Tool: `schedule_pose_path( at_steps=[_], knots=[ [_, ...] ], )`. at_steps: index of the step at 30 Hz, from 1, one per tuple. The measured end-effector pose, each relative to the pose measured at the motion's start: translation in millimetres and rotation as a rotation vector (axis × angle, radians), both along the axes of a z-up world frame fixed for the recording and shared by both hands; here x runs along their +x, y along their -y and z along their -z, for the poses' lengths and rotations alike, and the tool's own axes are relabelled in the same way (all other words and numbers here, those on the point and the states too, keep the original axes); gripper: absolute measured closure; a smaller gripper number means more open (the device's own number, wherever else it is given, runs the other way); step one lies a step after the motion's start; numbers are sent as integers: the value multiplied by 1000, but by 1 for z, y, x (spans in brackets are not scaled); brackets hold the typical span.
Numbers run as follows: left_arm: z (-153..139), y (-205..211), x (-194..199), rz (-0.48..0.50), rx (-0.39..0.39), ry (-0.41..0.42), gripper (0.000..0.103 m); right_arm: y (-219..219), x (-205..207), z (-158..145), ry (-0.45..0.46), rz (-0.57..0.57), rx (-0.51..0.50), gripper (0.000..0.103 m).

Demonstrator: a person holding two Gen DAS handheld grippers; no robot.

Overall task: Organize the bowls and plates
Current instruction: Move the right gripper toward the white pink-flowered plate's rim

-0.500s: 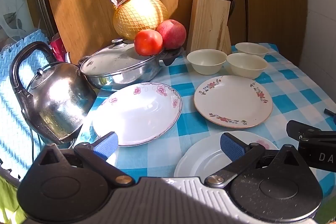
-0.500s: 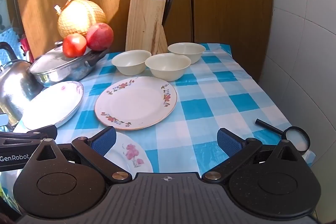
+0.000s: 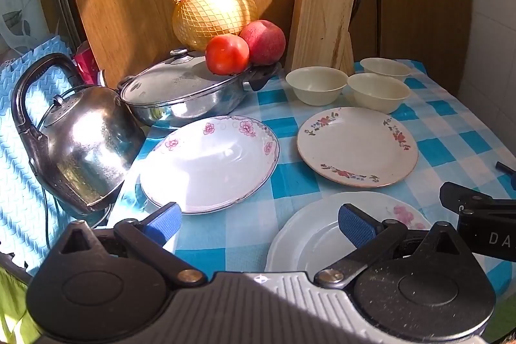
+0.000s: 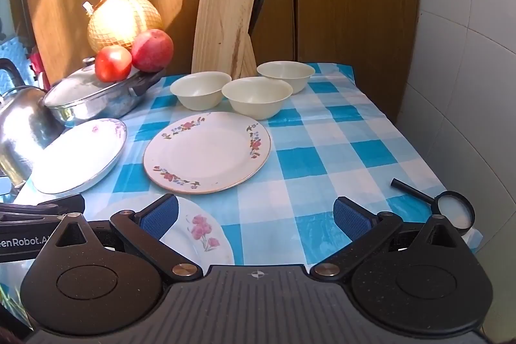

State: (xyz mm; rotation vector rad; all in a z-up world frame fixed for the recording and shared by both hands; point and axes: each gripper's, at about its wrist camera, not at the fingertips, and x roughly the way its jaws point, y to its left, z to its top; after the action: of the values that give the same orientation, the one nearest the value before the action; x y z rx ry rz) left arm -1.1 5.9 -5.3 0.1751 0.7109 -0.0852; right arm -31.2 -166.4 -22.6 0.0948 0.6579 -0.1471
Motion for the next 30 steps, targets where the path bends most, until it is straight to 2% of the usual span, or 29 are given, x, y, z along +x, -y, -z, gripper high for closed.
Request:
schedule_pose_path(
  at_steps=[14, 30],
  knots=[
    [6, 3, -2, 20, 14, -31, 4, -1, 0, 4, -16, -5, -1, 0],
    [29, -2, 3, 47, 6, -163, 4, -5, 6, 24, -124, -62, -4, 1]
  ],
)
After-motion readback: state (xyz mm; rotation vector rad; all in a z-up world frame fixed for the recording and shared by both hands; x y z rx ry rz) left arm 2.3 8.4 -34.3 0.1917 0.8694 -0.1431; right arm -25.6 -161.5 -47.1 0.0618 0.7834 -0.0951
